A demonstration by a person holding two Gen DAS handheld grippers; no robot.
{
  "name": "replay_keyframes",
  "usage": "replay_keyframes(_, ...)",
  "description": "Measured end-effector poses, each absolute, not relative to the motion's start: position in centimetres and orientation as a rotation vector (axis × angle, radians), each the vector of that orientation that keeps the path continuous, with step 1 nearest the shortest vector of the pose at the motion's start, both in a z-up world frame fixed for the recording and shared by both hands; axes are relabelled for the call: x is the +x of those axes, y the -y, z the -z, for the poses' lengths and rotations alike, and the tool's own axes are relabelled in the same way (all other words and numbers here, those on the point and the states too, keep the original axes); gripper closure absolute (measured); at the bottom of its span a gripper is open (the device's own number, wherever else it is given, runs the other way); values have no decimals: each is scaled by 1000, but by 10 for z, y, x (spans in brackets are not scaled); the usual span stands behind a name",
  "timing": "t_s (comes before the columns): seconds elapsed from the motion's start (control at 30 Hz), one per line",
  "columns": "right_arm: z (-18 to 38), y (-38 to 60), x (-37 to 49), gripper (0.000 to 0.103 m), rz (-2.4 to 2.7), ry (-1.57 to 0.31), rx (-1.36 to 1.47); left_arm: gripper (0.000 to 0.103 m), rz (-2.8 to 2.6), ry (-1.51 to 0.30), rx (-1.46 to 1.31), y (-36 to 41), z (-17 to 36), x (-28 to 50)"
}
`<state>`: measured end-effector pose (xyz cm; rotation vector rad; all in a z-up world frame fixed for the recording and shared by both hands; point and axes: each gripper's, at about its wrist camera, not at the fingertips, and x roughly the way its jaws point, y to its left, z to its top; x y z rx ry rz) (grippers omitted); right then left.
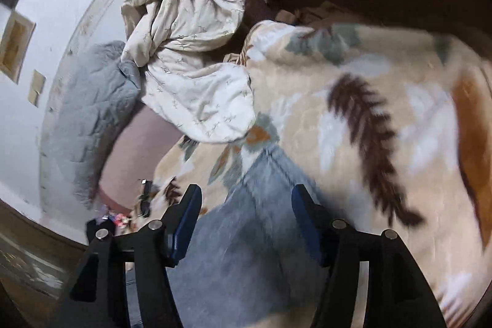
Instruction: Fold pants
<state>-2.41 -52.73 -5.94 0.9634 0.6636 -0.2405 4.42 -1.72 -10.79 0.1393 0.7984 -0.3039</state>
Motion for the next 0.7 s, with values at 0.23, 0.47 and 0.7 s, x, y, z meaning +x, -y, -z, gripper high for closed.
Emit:
replay_keyframes(0.23,88,520,-74,41,224,-729,1088,0,300,-833,148,19,117,48)
replay_keyframes(0.47,108,530,-84,41,252,-735,1182,0,291,-834,147,18,113,46)
replay_keyframes(0.7,126,538,-81,40,232,-740,1295,0,379,-732,280,70,71,20)
